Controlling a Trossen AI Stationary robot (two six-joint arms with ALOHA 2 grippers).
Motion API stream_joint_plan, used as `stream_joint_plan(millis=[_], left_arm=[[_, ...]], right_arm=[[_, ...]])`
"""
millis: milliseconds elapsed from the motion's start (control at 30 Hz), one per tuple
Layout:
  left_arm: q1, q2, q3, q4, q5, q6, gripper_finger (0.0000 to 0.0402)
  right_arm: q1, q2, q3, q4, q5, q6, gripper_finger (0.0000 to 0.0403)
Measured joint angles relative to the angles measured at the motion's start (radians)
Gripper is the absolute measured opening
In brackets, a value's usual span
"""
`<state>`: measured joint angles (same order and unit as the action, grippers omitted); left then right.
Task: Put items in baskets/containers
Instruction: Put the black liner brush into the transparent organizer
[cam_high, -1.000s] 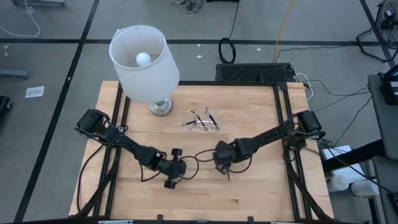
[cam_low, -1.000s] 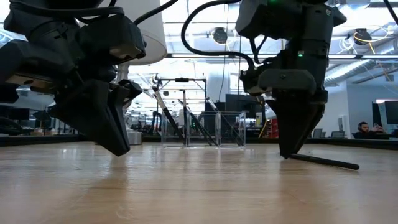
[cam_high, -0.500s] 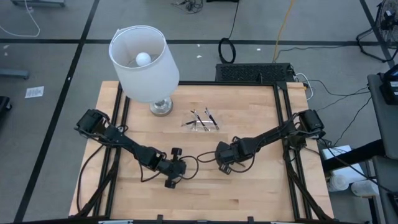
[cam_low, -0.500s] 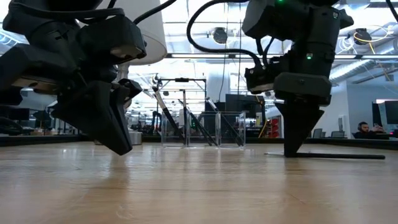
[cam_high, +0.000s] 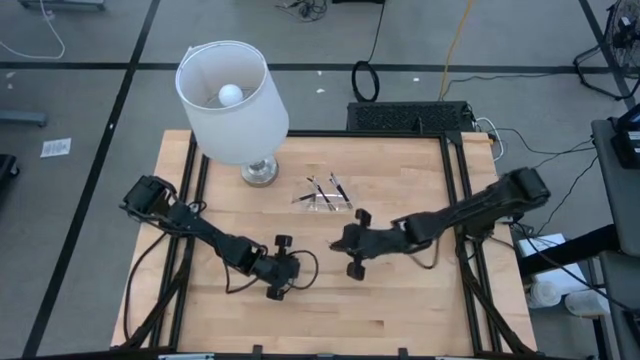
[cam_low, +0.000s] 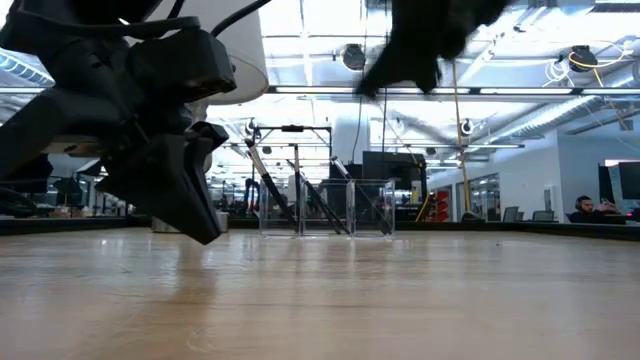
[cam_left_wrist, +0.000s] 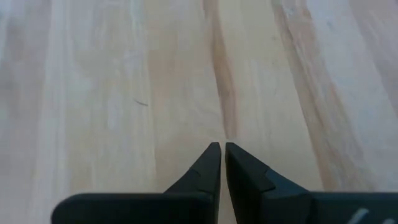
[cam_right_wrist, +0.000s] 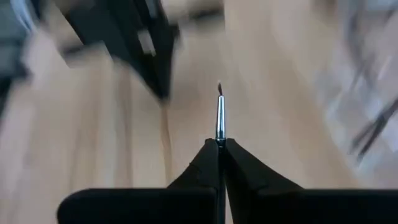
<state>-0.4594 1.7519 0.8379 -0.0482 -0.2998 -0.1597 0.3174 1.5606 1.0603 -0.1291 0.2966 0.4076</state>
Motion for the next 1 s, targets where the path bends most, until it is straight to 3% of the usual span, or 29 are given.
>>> stream_joint_plan(millis=[233, 367, 567, 700, 1000], left_arm=[[-0.041, -0.012, 0.000, -0.012, -0.089, 0.072, 0.0031], [-0.077, -0.065, 0.002, -0.001, -0.186, 0.137, 0.0030], [-0.133, -0.205, -0.001, 0.000, -0.294, 0.238, 0.0030], [-0.139, -0.289, 0.000, 0.089, -0.305, 0.320, 0.0030], [-0.110, -0.349, 0.000, 0.373, -0.307, 0.391, 0.0031]], right_arm=[[0.056, -0.111, -0.058, 0.368, 0.037, -0.274, 0.0001], [0.079, -0.113, -0.158, 0.667, -0.034, -0.426, 0.0000], [0.096, -0.098, -0.358, 1.067, -0.081, -0.542, 0.0000], [0.089, -0.087, -0.448, 1.312, -0.120, -0.571, 0.0000], [0.089, 0.063, -0.384, 1.370, -0.165, -0.607, 0.0000]])
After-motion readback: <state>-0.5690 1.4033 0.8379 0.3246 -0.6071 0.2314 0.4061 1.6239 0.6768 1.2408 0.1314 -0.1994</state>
